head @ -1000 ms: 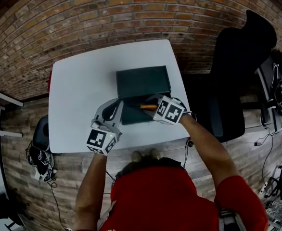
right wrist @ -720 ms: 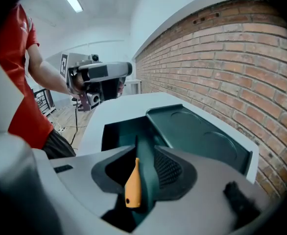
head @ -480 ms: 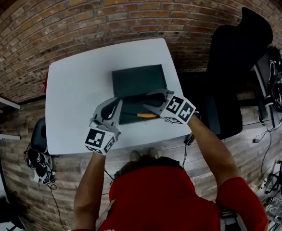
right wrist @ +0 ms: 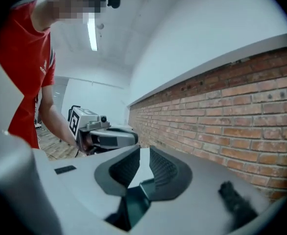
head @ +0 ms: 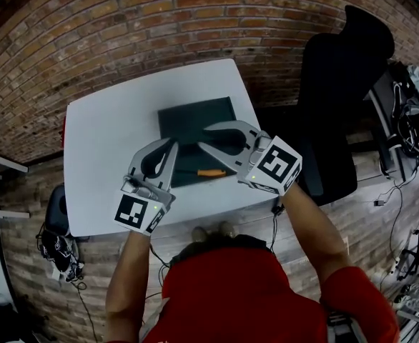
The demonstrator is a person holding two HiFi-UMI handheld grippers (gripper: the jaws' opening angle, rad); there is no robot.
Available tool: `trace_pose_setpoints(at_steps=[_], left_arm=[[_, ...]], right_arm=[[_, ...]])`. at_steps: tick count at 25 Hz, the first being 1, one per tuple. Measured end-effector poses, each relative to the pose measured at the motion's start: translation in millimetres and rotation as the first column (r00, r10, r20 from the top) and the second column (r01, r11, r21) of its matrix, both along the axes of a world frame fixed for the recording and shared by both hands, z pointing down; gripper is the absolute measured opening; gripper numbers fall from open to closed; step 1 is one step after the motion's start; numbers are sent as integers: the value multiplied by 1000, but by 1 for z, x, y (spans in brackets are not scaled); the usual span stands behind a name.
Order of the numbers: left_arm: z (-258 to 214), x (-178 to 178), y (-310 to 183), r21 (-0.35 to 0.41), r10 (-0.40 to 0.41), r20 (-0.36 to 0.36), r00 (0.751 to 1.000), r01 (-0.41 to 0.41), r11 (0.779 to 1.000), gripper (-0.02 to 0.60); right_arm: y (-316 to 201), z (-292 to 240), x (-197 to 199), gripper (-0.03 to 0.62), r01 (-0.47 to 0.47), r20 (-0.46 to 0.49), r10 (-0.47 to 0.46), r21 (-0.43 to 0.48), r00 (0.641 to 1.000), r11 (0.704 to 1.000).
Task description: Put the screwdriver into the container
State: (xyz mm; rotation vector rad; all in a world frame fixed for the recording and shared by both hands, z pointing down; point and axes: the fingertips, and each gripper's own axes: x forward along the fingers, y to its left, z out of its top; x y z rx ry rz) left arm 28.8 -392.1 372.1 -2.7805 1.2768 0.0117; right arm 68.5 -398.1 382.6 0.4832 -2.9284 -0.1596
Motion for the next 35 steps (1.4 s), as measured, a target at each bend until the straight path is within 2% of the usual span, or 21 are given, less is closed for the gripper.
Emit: trace_pose_setpoints(at_steps=[7, 12, 24, 35], left_arm=[[-50, 10, 4, 76, 31, -44, 999, -28, 997, 12], [-76, 15, 10, 124, 60, -66, 996, -52, 991, 12], [-86, 28, 17, 145, 92, -78, 993, -80, 986, 12], [-89, 34, 20, 154, 101, -79, 992, -88, 984, 12]], right_arm=[[10, -64, 2, 54, -16, 138, 3, 91, 990, 996], [14, -81, 6, 45, -38, 180, 15, 126, 984, 991], [22, -106, 14, 32, -91, 254, 48, 162, 966, 983], [23, -105, 21, 31, -123, 262, 77, 163, 962, 979]])
